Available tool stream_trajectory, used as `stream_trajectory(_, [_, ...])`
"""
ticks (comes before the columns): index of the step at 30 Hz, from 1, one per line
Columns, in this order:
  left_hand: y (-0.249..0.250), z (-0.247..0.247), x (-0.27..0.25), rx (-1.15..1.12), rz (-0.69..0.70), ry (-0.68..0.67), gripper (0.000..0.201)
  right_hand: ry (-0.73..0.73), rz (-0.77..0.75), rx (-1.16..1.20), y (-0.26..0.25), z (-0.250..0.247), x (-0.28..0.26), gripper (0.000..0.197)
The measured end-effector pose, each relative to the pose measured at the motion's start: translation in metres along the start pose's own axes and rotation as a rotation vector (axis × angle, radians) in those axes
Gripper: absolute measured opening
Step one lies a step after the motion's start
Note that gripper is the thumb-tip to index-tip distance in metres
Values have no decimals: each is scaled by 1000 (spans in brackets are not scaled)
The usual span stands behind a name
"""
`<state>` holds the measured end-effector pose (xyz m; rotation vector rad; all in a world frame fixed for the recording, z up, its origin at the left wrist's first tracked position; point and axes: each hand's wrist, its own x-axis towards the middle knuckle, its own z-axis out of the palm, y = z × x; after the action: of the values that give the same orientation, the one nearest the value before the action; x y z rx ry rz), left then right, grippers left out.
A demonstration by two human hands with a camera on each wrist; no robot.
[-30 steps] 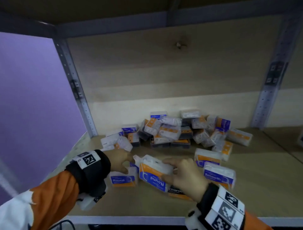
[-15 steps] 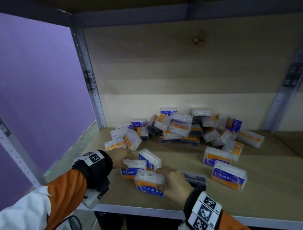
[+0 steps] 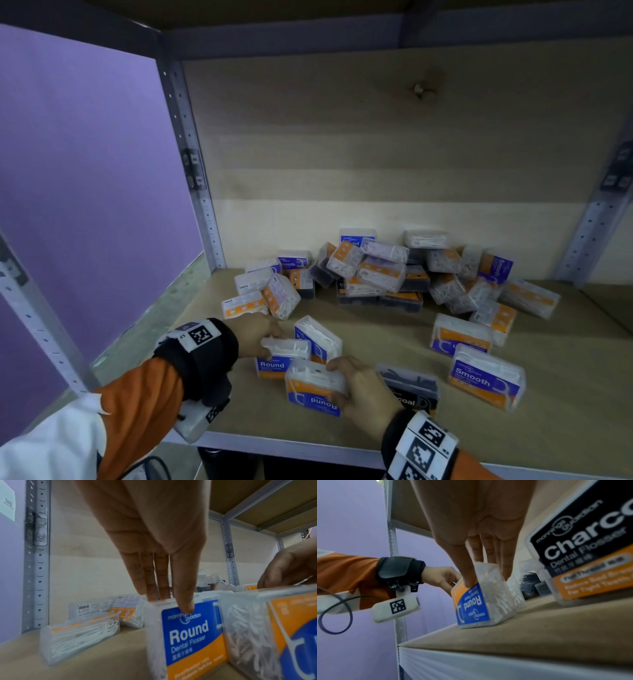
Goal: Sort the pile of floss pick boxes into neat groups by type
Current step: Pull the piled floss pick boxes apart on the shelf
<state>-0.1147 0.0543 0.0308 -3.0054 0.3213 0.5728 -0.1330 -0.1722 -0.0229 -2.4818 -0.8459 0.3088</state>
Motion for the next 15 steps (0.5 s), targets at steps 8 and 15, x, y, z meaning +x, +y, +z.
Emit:
stream_trajectory(8, [-1, -5, 3, -44, 26, -27, 45, -40, -31, -89, -6, -9, -1, 45])
stream_trajectory(15, [-3, -19, 16, -41, -31, 19, 41, -14, -82, -162, -6, -50, -11, 47])
